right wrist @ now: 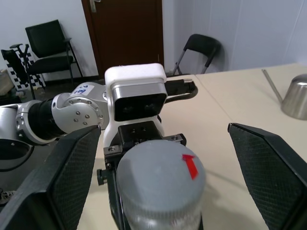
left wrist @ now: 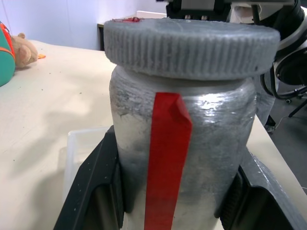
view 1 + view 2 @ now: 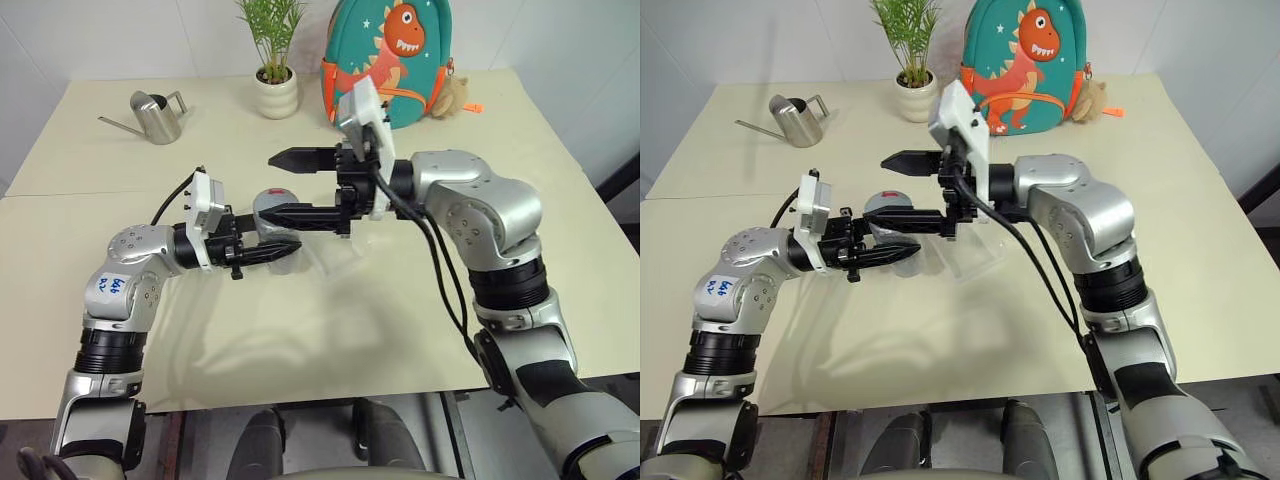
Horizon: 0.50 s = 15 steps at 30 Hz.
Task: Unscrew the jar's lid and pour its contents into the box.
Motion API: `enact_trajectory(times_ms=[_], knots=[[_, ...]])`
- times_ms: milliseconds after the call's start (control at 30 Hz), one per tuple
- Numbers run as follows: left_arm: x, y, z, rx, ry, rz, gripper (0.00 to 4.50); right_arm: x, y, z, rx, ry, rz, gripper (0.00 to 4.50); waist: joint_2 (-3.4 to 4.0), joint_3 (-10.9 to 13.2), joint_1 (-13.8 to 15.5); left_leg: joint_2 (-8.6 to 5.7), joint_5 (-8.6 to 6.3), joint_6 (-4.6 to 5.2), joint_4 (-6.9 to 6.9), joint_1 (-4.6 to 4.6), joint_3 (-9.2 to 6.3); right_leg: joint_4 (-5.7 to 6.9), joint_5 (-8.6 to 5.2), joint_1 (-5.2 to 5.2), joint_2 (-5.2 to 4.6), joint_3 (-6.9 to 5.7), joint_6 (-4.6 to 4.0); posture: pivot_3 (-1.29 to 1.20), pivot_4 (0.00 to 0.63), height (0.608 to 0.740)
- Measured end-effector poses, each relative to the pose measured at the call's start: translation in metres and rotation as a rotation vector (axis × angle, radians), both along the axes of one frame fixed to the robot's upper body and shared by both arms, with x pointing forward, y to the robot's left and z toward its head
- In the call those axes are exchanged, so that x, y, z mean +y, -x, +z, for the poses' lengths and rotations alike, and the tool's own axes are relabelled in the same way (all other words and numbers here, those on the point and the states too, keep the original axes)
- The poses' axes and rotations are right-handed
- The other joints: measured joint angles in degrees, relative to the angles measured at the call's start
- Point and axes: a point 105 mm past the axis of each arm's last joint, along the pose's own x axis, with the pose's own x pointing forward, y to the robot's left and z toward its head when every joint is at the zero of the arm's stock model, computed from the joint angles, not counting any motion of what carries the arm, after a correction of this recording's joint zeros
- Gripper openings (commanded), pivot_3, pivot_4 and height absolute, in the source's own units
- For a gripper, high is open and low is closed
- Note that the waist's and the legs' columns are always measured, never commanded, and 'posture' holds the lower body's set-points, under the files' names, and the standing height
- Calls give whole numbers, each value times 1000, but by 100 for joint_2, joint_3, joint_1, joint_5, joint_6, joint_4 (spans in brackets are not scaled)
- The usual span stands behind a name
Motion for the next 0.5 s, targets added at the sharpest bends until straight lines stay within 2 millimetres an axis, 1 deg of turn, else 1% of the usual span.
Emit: enact_trajectory(times_ms=[233, 500], knots=[[-1, 0, 0, 1, 5, -4, 1920, 1, -6, -6, 20, 11, -17, 4467, 0, 0, -4, 0, -1, 1, 0, 0, 0, 1, 0, 0, 0, 0, 0, 0, 150, 740], [-1, 0, 0, 1, 5, -3, 1920, -3, -9, -8, 12, 21, -24, 4467, 0, 0, -7, 0, -1, 1, 0, 0, 0, 1, 0, 0, 0, 0, 0, 0, 150, 740]])
